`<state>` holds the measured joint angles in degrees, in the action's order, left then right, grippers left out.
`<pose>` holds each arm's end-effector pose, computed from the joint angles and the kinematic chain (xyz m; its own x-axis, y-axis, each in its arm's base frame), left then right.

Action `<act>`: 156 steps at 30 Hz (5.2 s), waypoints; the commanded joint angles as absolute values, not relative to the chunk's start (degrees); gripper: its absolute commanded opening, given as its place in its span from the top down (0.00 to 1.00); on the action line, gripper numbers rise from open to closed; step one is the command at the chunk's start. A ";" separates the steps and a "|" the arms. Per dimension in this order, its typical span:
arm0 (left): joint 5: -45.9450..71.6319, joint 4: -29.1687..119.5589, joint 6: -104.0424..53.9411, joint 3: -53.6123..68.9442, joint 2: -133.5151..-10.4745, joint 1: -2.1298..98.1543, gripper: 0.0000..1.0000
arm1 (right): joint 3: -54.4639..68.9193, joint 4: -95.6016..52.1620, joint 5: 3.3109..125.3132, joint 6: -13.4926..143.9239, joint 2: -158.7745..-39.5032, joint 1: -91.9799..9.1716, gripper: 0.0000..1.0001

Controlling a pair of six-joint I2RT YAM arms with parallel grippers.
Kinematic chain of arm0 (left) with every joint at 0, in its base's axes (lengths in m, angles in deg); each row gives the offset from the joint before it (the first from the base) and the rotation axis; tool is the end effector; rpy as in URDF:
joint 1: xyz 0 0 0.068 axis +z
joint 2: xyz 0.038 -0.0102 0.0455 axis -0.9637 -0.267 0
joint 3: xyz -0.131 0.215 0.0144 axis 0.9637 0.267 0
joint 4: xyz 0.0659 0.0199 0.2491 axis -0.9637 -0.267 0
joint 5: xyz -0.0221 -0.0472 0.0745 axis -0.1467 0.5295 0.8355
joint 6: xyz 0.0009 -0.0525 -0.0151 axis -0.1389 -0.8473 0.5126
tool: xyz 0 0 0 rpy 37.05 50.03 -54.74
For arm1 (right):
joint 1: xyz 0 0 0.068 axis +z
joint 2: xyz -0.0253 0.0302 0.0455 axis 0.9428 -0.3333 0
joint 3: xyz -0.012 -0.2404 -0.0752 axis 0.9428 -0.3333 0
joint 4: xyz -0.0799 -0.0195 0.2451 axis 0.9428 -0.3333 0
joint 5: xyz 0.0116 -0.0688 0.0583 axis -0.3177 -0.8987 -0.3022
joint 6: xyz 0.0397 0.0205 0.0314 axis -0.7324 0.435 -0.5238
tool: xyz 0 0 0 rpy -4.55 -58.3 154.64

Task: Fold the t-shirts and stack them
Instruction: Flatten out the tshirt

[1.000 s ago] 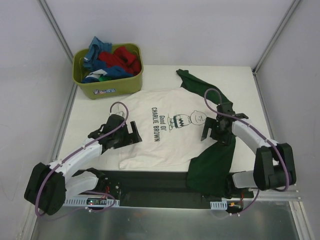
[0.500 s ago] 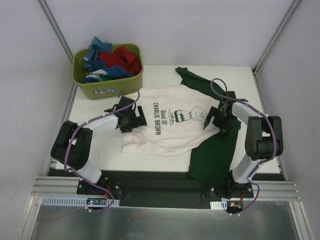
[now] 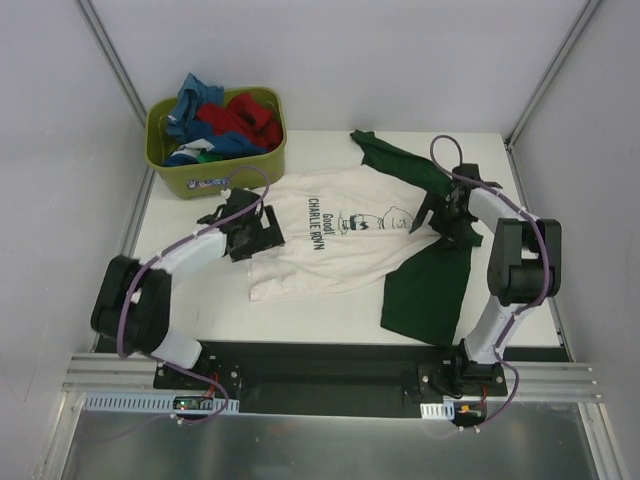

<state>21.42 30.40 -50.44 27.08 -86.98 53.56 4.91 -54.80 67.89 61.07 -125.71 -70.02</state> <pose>0.2992 -0.1143 0.1708 -0.7874 -0.3424 -0.5126 -0.1492 0.9127 -0.3805 0.3683 0.0104 0.1559 -0.9258 0.1782 -0.3333 0.0962 0.9639 0.2483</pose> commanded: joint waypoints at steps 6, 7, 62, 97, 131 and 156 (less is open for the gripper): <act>24.45 21.22 -54.42 42.56 -54.62 52.71 0.01 | -8.18 -53.46 62.66 62.01 -97.36 -70.36 0.03; 23.40 20.77 -54.95 45.27 -51.20 52.71 0.01 | -9.68 -53.82 61.78 61.14 -92.64 -70.44 0.03; 22.95 27.36 -56.27 54.26 -54.33 53.59 1.00 | -33.69 -84.76 65.38 51.47 -63.04 -69.21 0.15; 23.92 27.36 -54.61 51.62 -56.80 55.35 1.00 | -30.10 -61.73 58.88 48.47 -101.28 -55.86 0.38; 18.64 20.25 -46.79 -1.88 -32.27 55.62 1.00 | 44.80 -76.67 36.97 64.37 -61.47 -54.53 1.00; 33.49 15.58 -33.69 -38.27 -71.69 55.88 1.00 | 59.28 -51.28 28.20 94.43 -90.64 -54.97 0.99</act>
